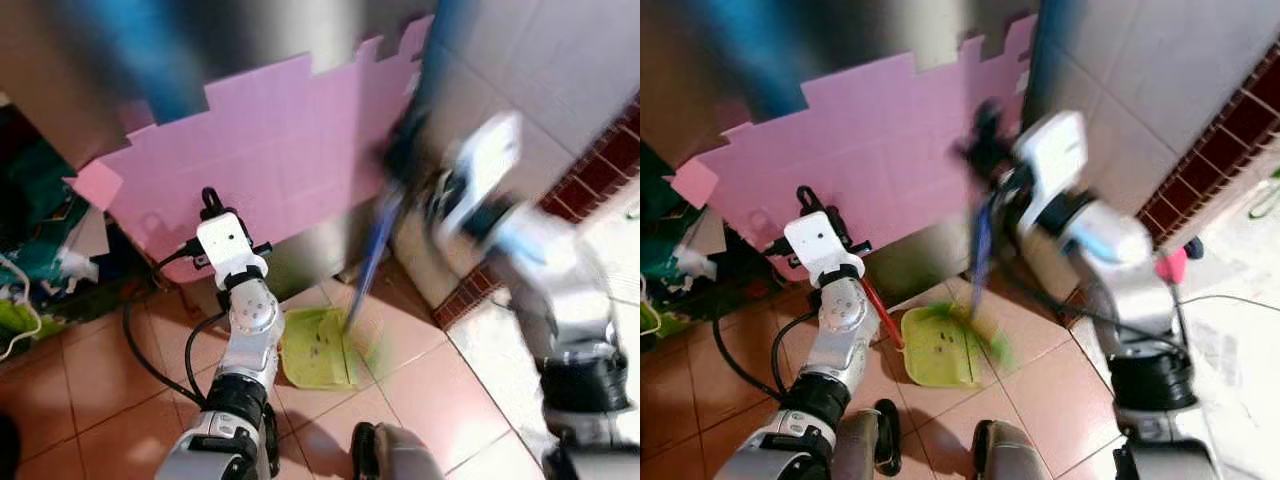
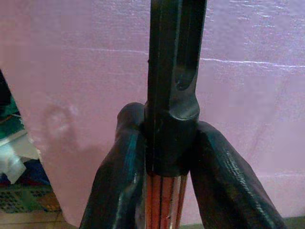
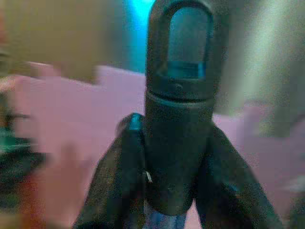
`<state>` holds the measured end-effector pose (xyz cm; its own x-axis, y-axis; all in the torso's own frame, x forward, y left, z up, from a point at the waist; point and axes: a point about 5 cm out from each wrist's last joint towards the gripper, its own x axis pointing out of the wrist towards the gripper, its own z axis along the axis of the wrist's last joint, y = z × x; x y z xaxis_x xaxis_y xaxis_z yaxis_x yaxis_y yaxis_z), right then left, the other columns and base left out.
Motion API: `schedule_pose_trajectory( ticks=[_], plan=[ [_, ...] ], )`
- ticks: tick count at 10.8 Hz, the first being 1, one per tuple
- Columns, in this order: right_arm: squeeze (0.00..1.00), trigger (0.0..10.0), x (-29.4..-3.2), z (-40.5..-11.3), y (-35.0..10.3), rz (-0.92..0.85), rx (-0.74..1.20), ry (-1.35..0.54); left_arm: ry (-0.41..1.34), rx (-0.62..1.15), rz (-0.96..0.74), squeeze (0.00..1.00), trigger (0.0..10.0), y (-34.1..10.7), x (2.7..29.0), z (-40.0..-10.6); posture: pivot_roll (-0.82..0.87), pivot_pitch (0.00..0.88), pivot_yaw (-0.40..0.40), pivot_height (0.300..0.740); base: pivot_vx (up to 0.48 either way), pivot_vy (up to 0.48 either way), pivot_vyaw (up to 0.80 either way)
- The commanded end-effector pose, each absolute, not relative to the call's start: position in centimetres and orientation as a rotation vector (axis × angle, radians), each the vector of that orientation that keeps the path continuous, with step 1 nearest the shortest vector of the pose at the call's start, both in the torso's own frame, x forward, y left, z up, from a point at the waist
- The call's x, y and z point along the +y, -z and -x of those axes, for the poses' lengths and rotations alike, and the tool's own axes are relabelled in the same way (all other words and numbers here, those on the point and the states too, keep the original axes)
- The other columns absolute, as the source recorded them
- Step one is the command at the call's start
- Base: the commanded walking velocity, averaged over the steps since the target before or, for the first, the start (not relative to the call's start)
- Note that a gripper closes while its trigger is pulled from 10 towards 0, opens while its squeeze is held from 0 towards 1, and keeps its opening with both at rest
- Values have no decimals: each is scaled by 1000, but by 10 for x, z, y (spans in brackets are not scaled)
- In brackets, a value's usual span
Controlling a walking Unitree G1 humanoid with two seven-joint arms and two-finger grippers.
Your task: Sweep floor
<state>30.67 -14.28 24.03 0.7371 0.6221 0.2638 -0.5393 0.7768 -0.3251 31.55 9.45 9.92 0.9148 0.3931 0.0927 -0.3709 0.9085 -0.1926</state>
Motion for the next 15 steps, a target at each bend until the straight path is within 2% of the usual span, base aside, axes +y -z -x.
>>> schedule_pose_trajectory(
  ticks=[1,4,7,10,13,15],
  plan=[
    [0,10000,-149,-307,-252,295,-454,-563,-404,-26,169,0,10000,-79,90,-307,-138,223,14,740,0,0,0],
    [0,10000,-133,-309,-241,364,-490,-567,-420,-31,167,0,10000,-78,92,-303,-116,241,10,740,0,0,0],
    [0,10000,-132,-311,-237,456,-561,-526,-429,-32,162,0,10000,-77,93,-300,-102,253,10,740,0,0,0],
    [0,10000,-135,-307,-234,545,-637,-372,-434,-24,161,0,10000,-75,93,-293,-90,261,17,740,0,0,0],
    [0,10000,-125,-297,-187,589,-577,-337,-437,-6,158,0,10000,-73,92,-287,-65,266,22,740,0,0,0],
    [0,10000,-116,-293,-163,531,-523,-345,-434,0,155,0,10000,-72,92,-286,-46,270,26,740,0,0,0]
  ],
)
